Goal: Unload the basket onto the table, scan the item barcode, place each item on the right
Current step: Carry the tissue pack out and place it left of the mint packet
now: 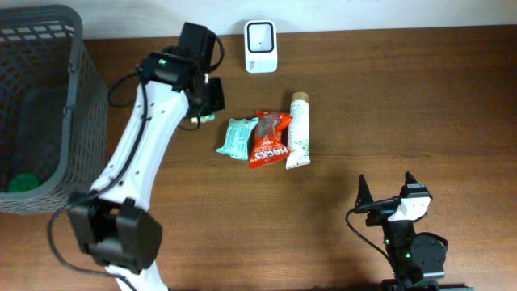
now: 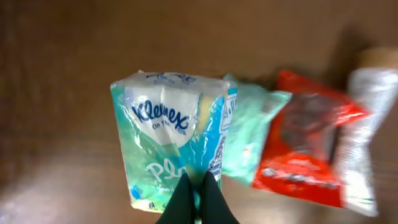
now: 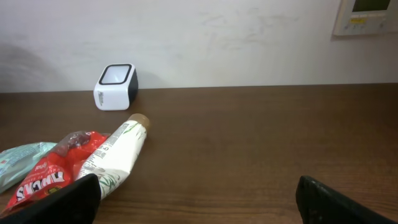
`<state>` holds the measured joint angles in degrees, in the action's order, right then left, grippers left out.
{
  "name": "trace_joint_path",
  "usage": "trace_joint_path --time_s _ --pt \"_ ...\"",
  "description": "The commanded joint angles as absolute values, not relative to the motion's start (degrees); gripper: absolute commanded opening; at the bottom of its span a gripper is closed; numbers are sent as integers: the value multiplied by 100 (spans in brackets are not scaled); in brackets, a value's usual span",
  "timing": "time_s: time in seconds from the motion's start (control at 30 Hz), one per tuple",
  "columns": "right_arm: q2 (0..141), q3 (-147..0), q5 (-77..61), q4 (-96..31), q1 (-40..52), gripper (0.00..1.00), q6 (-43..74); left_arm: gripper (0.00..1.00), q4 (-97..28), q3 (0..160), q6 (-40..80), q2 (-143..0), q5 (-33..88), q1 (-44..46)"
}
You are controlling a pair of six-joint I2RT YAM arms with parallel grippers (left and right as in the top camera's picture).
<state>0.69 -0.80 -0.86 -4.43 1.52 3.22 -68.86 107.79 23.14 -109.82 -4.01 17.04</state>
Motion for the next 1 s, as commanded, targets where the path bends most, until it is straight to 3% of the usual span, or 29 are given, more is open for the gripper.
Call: trace_joint_path --time_s 0.0,0.3,0.43,0.47,0.5,0.53,0.73,0.77,0.83,0.97 --pt "40 -32 -36 -449 126 98 340 0 -7122 10781 2220 -11561 -939 1712" --pt "40 -32 -34 -449 126 99 340 0 -7413 10768 2222 -12685 -663 2012" --pt "40 -32 -36 -449 126 99 340 8 -7094 10766 2222 -12763 -672 2331" --pt "40 -32 -36 -449 126 99 340 11 -7074 10766 2222 -12772 -670 2364" --pt "40 -32 -36 -449 126 98 340 34 -7059 10766 2220 -12772 -672 2414" --pt "40 -32 -36 -449 126 98 340 45 -7054 10766 2220 -12772 -683 2434" --pt "40 -32 -36 -449 126 98 340 41 -7159 10986 2220 -12770 -694 2381" --pt "40 -32 -36 -449 126 99 340 39 -7247 11139 2217 -12770 -696 2342" --pt "40 -32 -36 -449 126 99 340 23 -7367 11434 2217 -12770 -690 2252" --pt "40 -32 -36 -449 126 98 340 23 -8060 12221 1994 -12770 -694 2182"
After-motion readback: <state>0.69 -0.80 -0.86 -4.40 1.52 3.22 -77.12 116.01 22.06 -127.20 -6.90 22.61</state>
